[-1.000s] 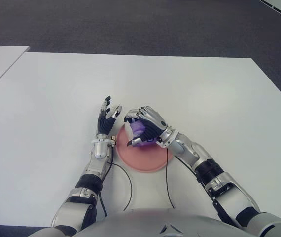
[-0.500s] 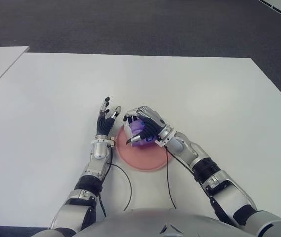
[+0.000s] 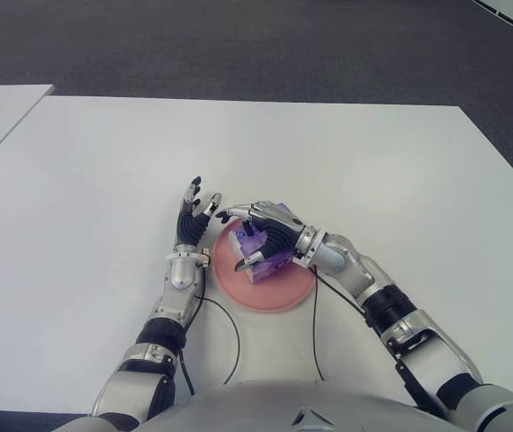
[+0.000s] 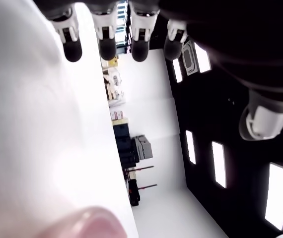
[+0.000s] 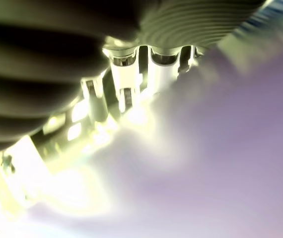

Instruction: Put the tissue paper into the plate.

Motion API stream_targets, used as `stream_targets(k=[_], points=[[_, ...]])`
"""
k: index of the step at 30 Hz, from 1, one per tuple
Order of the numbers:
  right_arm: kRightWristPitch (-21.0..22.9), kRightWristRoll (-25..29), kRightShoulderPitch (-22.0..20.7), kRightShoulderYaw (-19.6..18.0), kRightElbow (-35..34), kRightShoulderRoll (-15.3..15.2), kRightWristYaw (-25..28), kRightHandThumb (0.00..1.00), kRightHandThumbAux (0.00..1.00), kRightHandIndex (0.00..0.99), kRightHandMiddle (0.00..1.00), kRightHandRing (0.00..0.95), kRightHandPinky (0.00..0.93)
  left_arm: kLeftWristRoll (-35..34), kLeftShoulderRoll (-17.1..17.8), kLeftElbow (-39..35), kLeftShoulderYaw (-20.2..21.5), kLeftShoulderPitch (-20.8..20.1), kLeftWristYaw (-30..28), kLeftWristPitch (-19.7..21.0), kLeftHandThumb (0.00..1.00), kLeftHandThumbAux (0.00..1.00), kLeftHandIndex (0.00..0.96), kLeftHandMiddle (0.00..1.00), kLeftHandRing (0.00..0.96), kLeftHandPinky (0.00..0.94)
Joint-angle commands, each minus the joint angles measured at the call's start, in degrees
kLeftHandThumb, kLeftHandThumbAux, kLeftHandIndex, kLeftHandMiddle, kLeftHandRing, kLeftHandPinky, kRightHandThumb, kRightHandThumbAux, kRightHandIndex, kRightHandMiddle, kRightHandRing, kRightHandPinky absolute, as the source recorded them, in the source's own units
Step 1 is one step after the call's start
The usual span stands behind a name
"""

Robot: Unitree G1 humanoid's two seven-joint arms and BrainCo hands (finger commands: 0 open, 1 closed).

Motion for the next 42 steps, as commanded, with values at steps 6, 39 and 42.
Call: stream_targets(k=[6, 39, 42], points=[[-1.25, 4.6, 1.22, 0.73, -1.04, -3.84, 9.57, 0.054, 0.351, 0.001, 0.001, 0.001, 0.0, -1.5, 0.43, 0.87, 0.13, 1.34, -2.52, 2.47, 0.0, 0.471, 0.0, 0.0, 0.0, 0.0], [15.79, 35.6, -2.83, -18.72, -13.04, -1.04, 18.07, 0.136, 0.309, 0.0, 0.0, 0.0, 0.0, 0.02, 0.5, 0.9, -0.07, 1.02, -0.34, -0.4, 0.0, 0.42, 0.0, 0.0, 0.0, 0.0], [12.78, 38.35, -2.69, -22.81, -9.84, 3.1, 13.96, 0.125, 0.311, 0.0, 0.0, 0.0, 0.0, 0.0, 0.58, 1.59, 0.07, 0.84, -0.2, -1.33, 0.0, 0.414, 0.0, 0.0, 0.0, 0.0]])
